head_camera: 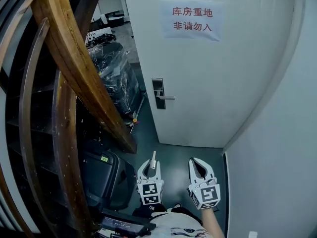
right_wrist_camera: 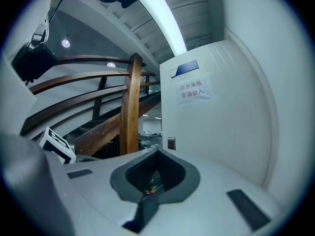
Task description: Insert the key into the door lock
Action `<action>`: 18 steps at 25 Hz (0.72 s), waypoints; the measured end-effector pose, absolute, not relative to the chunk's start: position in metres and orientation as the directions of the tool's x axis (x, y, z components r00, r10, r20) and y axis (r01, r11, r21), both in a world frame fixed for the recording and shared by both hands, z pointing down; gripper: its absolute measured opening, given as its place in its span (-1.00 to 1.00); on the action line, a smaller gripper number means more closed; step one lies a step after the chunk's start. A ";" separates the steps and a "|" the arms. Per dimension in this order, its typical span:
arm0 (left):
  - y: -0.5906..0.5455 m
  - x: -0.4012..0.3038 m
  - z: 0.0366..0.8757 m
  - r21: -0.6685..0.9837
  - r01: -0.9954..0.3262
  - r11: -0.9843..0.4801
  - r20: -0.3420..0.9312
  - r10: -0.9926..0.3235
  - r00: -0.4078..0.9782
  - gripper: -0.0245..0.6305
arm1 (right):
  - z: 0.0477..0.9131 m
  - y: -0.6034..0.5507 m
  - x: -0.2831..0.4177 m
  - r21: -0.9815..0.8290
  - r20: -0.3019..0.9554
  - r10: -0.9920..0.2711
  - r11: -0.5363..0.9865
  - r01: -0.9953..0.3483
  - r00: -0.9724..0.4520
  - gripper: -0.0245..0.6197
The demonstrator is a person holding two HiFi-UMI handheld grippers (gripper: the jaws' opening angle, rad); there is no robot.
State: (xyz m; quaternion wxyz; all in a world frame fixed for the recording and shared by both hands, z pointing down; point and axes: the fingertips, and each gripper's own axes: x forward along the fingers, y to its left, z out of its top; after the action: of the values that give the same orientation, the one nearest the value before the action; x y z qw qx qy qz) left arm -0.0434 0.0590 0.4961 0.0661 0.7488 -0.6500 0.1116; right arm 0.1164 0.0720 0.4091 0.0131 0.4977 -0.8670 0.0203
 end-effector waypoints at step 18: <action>-0.116 -0.059 0.545 -0.043 -0.979 -0.197 0.279 -0.944 0.178 -0.57 | 0.454 -0.028 0.093 -0.009 0.164 -0.884 0.443 -0.897 -0.438 -0.90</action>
State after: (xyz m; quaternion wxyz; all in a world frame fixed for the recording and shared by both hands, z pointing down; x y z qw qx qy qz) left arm -0.0586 -0.1162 0.5448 0.0729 0.7640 -0.6293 0.1223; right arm 0.0933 -0.0281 0.4538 0.0673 0.5258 -0.8466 0.0472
